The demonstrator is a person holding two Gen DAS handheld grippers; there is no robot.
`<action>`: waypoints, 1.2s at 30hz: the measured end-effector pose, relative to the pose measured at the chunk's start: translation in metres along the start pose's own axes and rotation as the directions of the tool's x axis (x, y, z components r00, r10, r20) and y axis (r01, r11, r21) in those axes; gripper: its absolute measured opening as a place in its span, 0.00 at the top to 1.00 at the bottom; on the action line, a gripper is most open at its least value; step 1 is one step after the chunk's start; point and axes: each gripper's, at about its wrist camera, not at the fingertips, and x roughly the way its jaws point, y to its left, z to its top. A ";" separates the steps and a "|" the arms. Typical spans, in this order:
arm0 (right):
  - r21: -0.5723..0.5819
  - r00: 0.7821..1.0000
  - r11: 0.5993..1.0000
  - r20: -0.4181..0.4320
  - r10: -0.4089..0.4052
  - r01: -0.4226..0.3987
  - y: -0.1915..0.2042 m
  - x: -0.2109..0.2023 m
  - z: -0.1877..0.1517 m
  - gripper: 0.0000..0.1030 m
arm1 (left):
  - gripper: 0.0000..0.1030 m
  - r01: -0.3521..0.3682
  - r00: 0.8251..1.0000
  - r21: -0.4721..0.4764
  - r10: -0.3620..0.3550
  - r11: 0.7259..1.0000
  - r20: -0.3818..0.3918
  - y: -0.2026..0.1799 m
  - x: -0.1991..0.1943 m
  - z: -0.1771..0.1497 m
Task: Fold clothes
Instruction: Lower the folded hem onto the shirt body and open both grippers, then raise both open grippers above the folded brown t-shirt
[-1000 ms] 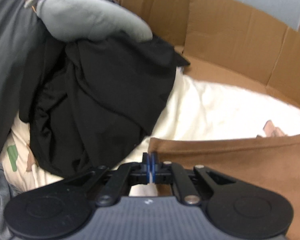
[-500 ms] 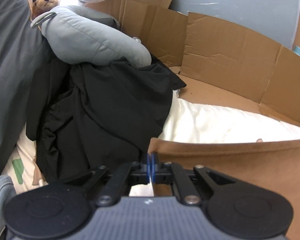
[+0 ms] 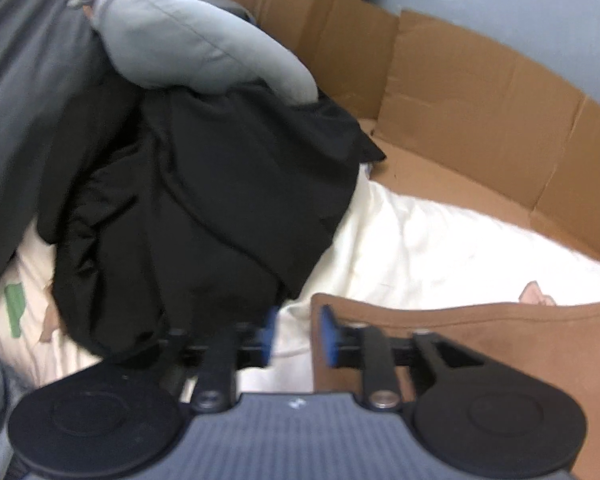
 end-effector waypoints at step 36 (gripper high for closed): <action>0.083 0.988 0.986 -0.045 0.146 -0.141 -0.027 -0.152 -0.153 0.67 | 0.33 -0.063 0.988 -0.001 0.063 0.998 -0.143 0.026 -0.160 -0.149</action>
